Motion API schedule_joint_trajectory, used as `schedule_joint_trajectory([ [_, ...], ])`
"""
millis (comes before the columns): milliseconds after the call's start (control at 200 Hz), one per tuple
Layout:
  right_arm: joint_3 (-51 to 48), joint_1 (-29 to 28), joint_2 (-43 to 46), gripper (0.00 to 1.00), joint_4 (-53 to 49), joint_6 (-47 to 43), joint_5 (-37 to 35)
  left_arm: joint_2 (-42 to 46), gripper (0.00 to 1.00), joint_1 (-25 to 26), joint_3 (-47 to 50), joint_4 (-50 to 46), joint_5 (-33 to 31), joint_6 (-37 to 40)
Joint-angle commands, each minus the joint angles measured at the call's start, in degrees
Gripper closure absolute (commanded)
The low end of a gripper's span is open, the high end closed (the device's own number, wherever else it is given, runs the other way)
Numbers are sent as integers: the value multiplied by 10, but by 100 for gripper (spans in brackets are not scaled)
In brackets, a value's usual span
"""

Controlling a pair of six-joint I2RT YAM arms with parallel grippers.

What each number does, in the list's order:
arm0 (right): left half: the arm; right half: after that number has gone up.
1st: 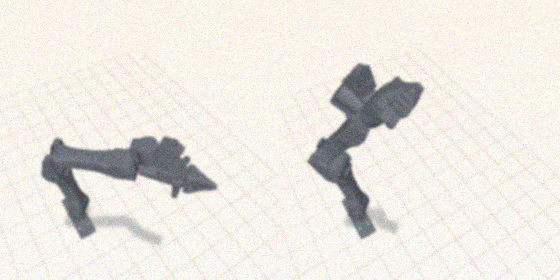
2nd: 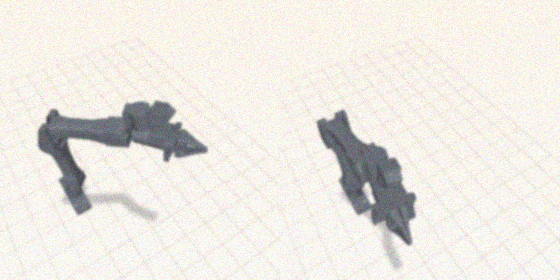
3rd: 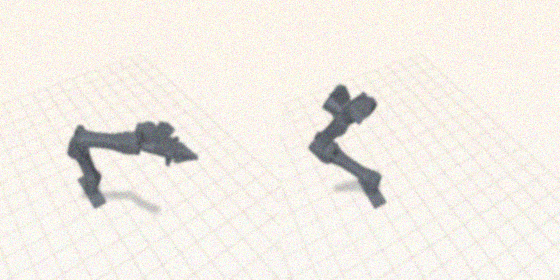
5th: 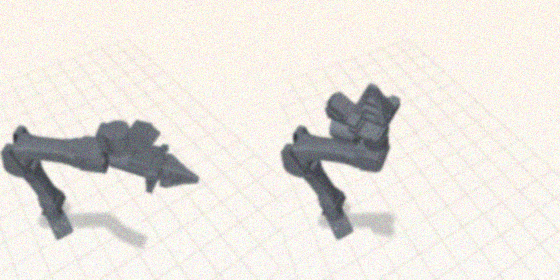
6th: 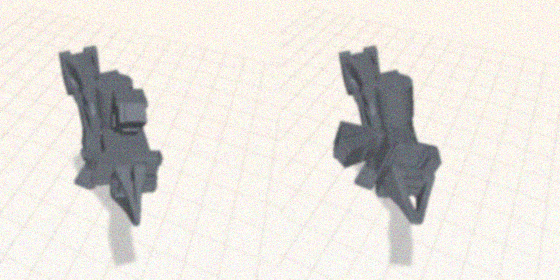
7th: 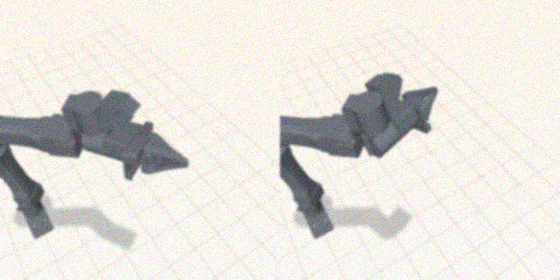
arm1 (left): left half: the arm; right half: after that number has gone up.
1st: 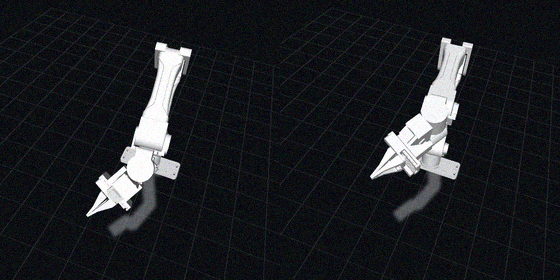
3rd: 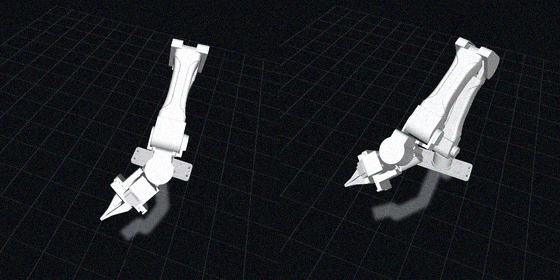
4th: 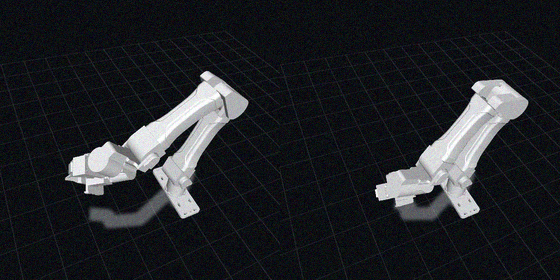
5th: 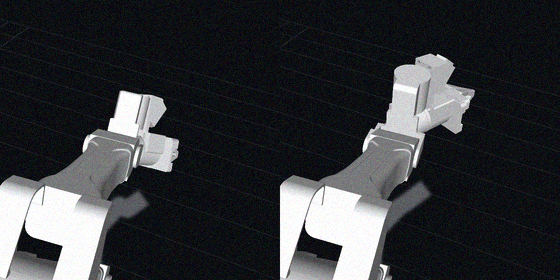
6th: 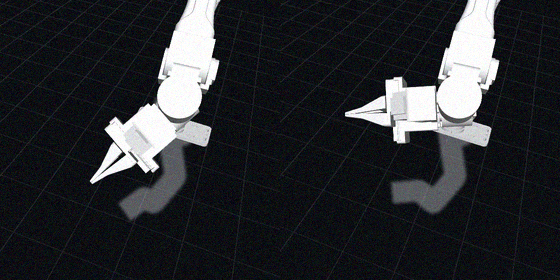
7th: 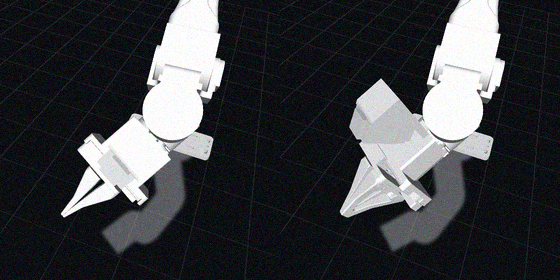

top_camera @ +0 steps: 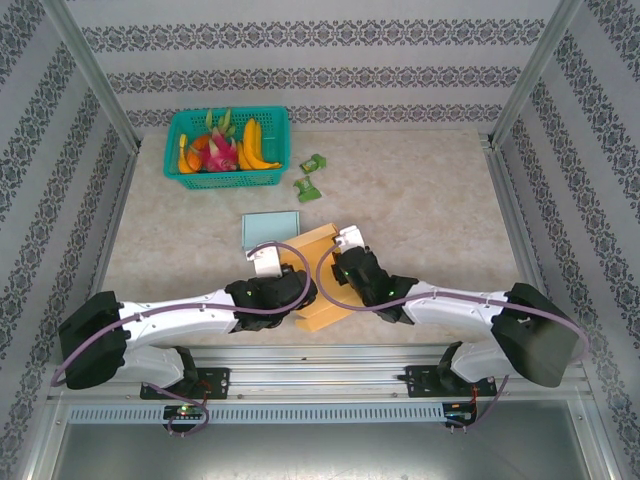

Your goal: Fold the paper box

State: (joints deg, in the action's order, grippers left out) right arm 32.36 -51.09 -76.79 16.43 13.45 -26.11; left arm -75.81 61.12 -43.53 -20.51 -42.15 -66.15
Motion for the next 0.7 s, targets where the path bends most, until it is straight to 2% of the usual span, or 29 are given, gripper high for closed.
schedule_joint_trajectory([
  [0,-30,28,30,76,12,-11,73,2,100,0,-3,-69,-60,-34],
  [95,-39,29,56,63,6,-12,115,-1,100,0,-3,-68,-58,-34],
  [330,-42,29,118,60,-19,-7,108,-21,100,0,-10,-65,-51,-37],
  [495,-24,27,138,54,-44,-2,137,-36,100,0,-23,-70,-51,-35],
  [609,-32,26,168,53,-45,13,160,-38,100,-1,-22,-55,-53,-11],
  [694,-32,26,201,53,-77,28,147,-38,100,-3,-19,-27,-49,33],
])
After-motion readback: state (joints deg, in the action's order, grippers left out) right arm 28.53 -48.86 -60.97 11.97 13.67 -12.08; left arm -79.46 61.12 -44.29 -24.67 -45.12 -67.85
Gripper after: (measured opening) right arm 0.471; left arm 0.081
